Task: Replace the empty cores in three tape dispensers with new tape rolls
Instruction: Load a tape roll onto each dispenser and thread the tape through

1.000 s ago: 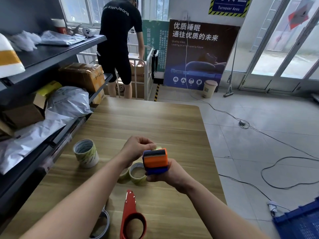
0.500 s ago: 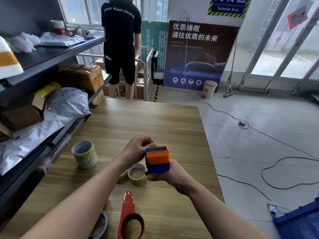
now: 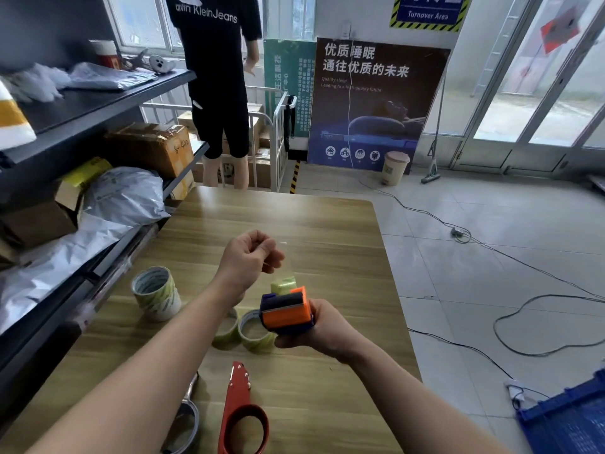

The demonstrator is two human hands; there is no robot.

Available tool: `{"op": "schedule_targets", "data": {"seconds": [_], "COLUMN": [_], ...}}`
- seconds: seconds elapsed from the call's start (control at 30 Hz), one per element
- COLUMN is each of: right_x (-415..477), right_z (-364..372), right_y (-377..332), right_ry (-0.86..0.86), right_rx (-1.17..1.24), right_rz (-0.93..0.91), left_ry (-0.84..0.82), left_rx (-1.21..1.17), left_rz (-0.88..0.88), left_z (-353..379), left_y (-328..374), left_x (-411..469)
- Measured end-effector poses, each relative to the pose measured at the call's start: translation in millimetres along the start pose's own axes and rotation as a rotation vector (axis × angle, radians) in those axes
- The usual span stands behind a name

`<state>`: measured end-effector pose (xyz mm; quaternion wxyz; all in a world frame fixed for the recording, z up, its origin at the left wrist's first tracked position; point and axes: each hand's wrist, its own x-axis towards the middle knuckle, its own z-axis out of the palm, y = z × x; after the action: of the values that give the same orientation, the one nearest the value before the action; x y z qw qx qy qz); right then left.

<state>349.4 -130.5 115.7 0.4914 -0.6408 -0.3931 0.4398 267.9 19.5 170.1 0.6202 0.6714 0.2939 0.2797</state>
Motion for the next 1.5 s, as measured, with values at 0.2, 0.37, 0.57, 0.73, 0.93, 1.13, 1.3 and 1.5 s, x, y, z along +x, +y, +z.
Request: {"op": "schedule_targets", "data": {"seconds": [0.2,0.37,0.57,0.73,0.93,1.13,1.3,1.5], "right_x": [-7.5,-10.6,-13.5,-14.3,-14.0,-17.0,-10.4,-3.7], "right_z": [1.0,-1.8,-12.4,-24.3,-27.3,-30.1,-26.3,-24.2], "right_y": [3.1,2.5,-1.6,7.2,9.8,7.3,8.8,11.3], "right_ry": [-0.004,-0.034,-0.226,-0.283,-0.259,-0.117,0.036,0.008], "right_rx": [-0.03,0.064,0.305,0.572,0.658,0.822,0.98,1.053], "right_rz": [-0.027,-0.033,-0.108,-0.007,0.03,0.115,0.168,0.166], "left_ry": [0.03,0.04,0.044,-0.548,-0.686,-0.665,-0.578,-0.534], "left_rx": [-0.064,-0.195,-0.543,-0.429,-0.362,-0.402,-0.416,-0.436], "left_rz": [0.007,-0.071,-0.581,-0.633,-0.473,-0.438,-0.459,-0.49], "left_z": [-0.5,-1.6,-0.9,-4.7,-6.7,-13.2,-11.6,-17.4], "left_y": [0.0,-6.6,-27.0,-52.4,-58.6,-60.5,-61.5,-65.2], "left_x": [2.8,8.4,-0.3,-15.6,-18.1,-15.3,-15.2,-13.8]}}
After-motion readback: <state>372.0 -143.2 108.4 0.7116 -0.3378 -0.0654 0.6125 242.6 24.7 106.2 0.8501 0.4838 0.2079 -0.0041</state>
